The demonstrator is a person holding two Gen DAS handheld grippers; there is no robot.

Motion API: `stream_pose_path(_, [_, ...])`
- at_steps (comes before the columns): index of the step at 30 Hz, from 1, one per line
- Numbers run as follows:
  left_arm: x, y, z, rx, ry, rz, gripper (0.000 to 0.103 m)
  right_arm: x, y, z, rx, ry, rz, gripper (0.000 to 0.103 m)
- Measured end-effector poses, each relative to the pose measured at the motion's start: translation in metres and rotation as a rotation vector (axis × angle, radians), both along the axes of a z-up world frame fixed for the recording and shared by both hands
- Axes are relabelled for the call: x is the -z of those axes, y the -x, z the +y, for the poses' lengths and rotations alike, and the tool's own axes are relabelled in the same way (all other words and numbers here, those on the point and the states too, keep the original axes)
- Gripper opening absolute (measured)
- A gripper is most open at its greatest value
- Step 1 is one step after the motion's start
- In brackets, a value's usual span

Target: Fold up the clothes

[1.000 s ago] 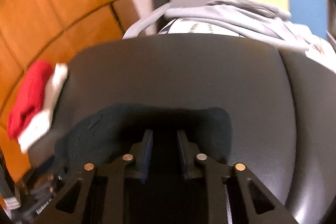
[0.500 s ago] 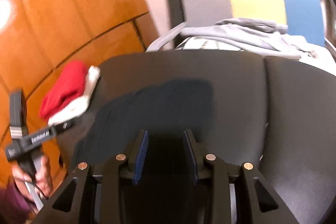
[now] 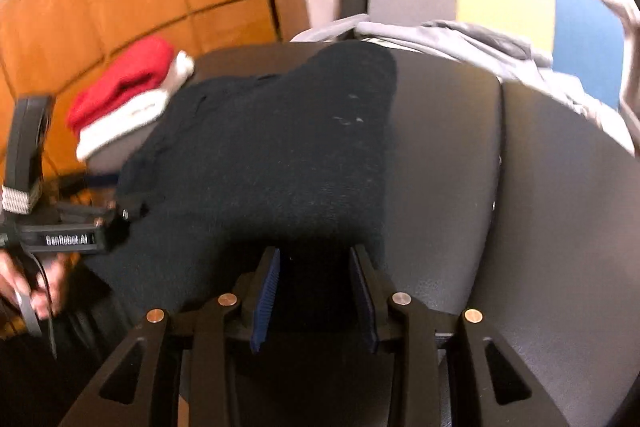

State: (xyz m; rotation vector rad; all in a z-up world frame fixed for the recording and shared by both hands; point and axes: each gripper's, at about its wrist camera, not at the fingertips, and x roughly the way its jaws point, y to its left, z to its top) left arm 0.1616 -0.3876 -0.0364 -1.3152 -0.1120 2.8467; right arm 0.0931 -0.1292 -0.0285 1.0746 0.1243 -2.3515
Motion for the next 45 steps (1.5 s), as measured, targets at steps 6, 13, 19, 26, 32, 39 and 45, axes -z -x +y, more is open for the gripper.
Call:
stream_pose_path(6, [-0.019,-0.016,-0.019,0.02,-0.069,0.033,0.087,-0.023,-0.018,0.001,-0.006,0.021,0.038,0.035])
stream_pose_path(13, [0.0,-0.03,0.001,0.181,-0.005,-0.099,0.089,-0.007,-0.04,-0.023,-0.135,-0.112,0.034,0.035])
stream_pose_path(19, [-0.014,-0.031,-0.028,0.097,-0.104,-0.076,0.088,-0.016,-0.037,-0.007,-0.149,-0.061,-0.032,0.035])
stream_pose_path(26, [-0.044,0.021,-0.095,-0.137,-0.36,0.004,0.099,-0.048,0.02,0.034,0.009,0.266,-0.115,0.052])
stream_pose_path(32, [-0.025,0.079,-0.094,-0.15,-0.468,-0.143,0.103,-0.032,0.087,0.047,0.071,0.405,-0.326,0.063])
stream_pose_path(39, [-0.012,0.099,-0.079,-0.126,-0.424,-0.212,0.103,0.016,0.142,0.042,0.082,0.549,-0.616,0.063])
stream_pose_path(45, [-0.011,0.108,-0.066,-0.055,-0.337,-0.195,0.103,0.018,0.156,0.016,0.037,0.514,-0.638,0.068])
